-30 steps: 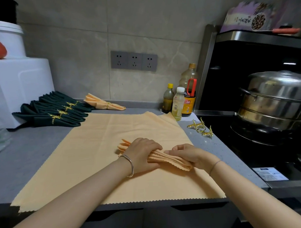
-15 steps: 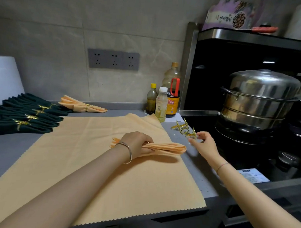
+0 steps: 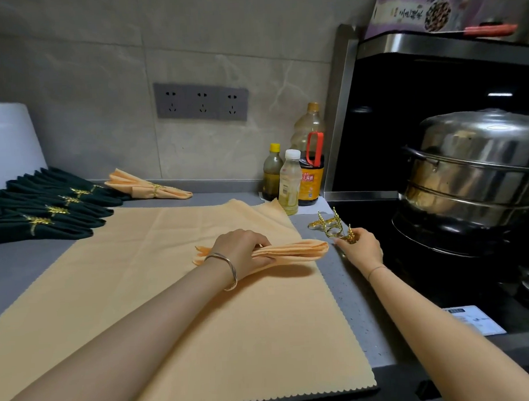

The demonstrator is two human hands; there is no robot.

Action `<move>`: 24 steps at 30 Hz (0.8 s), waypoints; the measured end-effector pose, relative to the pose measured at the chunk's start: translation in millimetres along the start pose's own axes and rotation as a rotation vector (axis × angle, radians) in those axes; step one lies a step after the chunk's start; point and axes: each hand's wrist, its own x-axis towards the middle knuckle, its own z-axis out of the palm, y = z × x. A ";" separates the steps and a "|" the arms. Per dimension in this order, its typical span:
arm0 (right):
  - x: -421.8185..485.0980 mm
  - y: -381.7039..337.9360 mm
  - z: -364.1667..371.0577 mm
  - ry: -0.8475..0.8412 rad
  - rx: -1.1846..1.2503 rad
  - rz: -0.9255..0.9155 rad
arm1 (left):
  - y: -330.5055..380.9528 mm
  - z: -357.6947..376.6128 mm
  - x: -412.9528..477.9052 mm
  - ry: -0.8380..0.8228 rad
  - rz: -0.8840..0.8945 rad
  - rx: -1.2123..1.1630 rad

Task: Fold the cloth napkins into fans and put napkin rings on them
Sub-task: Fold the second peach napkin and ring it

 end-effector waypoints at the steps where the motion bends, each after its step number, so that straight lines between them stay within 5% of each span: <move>1: -2.6 0.3 -1.8 0.010 0.002 -0.008 | -0.1 -1.6 -0.7 -0.002 0.000 0.005; 5: -23.9 -10.7 -19.1 -0.066 0.086 -0.177 | -4.6 -13.9 -9.1 -0.011 0.018 0.066; 10: -72.9 -46.1 -55.2 -0.384 -0.166 -0.587 | -11.7 -31.3 -26.7 -0.057 0.058 0.230; 24: -152.9 -130.3 -22.7 -0.382 -0.131 -1.025 | -15.2 -64.2 -85.1 -0.050 0.073 0.283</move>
